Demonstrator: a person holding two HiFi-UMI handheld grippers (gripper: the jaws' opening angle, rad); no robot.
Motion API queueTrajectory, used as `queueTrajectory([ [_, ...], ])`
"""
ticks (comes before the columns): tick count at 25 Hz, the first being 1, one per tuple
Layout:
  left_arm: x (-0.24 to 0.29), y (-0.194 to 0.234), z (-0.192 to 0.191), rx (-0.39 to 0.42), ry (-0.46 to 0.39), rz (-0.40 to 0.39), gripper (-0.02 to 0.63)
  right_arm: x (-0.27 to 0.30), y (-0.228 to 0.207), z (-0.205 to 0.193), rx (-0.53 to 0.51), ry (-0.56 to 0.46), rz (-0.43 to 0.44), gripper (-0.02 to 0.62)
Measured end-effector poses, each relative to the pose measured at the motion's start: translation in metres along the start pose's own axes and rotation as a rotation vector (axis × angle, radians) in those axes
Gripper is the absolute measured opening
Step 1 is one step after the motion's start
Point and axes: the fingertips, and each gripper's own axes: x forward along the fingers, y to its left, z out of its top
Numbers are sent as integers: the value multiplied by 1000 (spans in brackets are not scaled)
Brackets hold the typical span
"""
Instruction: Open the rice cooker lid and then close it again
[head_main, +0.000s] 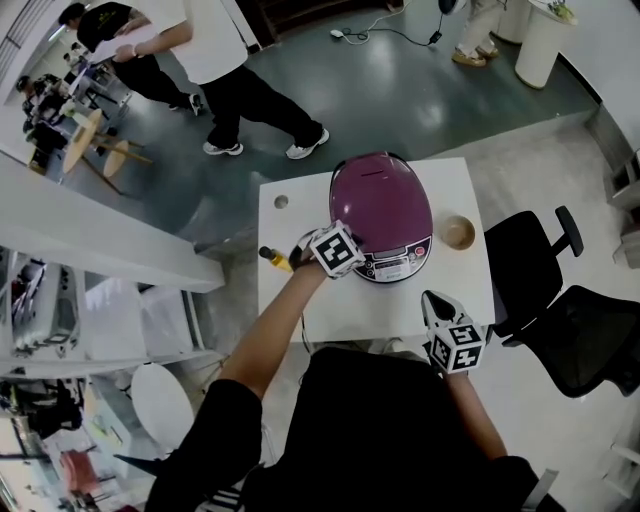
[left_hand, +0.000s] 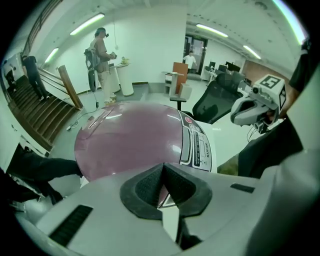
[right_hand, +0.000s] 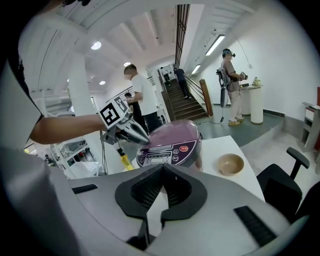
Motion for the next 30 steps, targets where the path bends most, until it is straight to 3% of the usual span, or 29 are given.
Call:
queueTrajectory([
  [3,-1,-2,-5,-28,-54,18,5,-9,0,1,11,-27,-10,0],
  [8,-15,-8,-1,-152,-194,77,5,-31,-4,-6,18,-44,-19,0],
  [13,-47,-38,8,-164,-368,112,5,-51,4,-5,54,-69,12,0],
  [17,-69,-63,-6,-318,-565,104,5,-62,20,10,24,-98,54,0],
  [22,-96,-117,-27,-425,-701,144,5,-71,31,10,-30,-80,83,0],
  [26,-119,-161,-38,-503,-812,170,5,-81,35,4,-32,-81,45,0],
  [30,-131,-205,-56,-495,-840,225,5,-92,51,-10,-14,-84,-1,0],
])
